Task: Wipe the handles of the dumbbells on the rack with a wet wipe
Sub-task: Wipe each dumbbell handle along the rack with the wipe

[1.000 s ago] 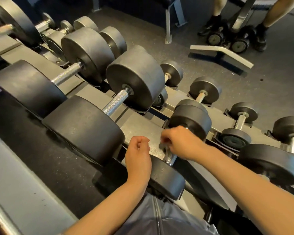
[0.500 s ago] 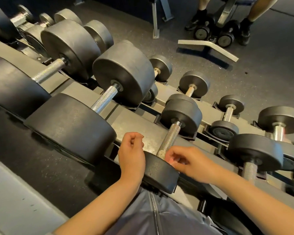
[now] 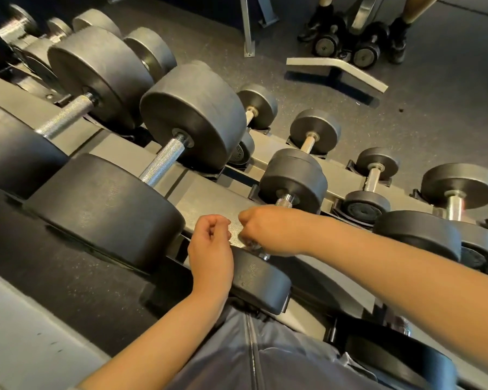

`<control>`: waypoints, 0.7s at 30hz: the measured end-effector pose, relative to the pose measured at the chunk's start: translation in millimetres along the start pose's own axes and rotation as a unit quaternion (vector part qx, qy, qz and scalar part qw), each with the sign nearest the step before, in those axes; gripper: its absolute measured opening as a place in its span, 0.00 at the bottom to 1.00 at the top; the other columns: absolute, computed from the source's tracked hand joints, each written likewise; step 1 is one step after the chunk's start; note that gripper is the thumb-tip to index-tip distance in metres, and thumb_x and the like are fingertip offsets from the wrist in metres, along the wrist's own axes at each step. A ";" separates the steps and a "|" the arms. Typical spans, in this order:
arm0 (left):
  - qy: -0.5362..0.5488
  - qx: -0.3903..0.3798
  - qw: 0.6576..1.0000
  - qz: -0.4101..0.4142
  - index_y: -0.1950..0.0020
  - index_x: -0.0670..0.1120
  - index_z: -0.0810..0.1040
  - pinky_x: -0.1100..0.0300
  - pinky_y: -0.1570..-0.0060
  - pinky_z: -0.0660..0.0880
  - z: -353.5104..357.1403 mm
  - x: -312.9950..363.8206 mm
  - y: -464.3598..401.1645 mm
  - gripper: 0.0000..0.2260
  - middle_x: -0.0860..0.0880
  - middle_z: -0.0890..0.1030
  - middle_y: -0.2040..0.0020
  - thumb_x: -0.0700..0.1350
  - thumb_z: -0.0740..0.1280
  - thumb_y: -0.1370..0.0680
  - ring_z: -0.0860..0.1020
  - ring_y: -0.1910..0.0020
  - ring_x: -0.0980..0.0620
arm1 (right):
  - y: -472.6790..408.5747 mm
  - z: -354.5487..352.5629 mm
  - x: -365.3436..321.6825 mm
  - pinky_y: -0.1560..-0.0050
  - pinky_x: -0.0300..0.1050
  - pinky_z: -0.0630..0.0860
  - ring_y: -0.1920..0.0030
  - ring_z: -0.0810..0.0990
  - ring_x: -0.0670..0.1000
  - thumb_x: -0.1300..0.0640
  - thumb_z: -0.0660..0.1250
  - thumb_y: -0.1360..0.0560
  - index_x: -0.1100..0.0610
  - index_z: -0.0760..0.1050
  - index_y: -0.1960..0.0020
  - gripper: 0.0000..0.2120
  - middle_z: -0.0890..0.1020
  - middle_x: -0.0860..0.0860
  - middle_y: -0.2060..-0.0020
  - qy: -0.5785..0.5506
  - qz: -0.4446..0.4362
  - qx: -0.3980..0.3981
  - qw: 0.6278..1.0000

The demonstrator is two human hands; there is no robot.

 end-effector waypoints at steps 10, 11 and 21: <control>-0.082 -0.066 0.993 0.055 0.56 0.50 0.75 0.72 0.63 0.68 3.7 6.2 0.4 0.07 0.53 0.76 0.63 0.43 0.61 0.20 0.73 0.64 0.61 | -6.5 -2.5 47.7 0.51 0.45 0.72 0.42 0.72 0.56 0.59 0.63 0.22 0.60 0.73 0.36 0.15 0.72 0.57 0.41 0.119 0.133 -0.043 0.983; -0.130 -0.100 0.984 0.074 0.56 0.51 0.74 0.70 0.62 0.68 7.7 7.1 0.2 0.07 0.53 0.76 0.62 0.44 0.61 0.19 0.73 0.62 0.60 | -5.8 -1.9 49.7 0.52 0.44 0.71 0.43 0.73 0.56 0.59 0.64 0.23 0.59 0.74 0.37 0.14 0.72 0.56 0.43 0.074 0.147 -0.010 0.986; -0.188 -0.169 0.898 0.360 0.49 0.50 0.79 0.68 0.56 0.71 -81.7 110.2 8.2 0.09 0.58 0.78 0.55 0.51 0.60 0.21 0.76 0.57 0.61 | -20.6 -76.1 51.8 0.54 0.39 0.70 0.55 0.75 0.46 0.59 0.66 0.23 0.46 0.78 0.54 0.08 0.77 0.42 0.57 -0.372 0.220 0.370 0.823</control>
Point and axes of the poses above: each hand's wrist, its own y-axis away from the middle knuckle, its own z-axis out of the palm, x = y × z, the point moved 5 cm from there along -y, towards the middle knuckle
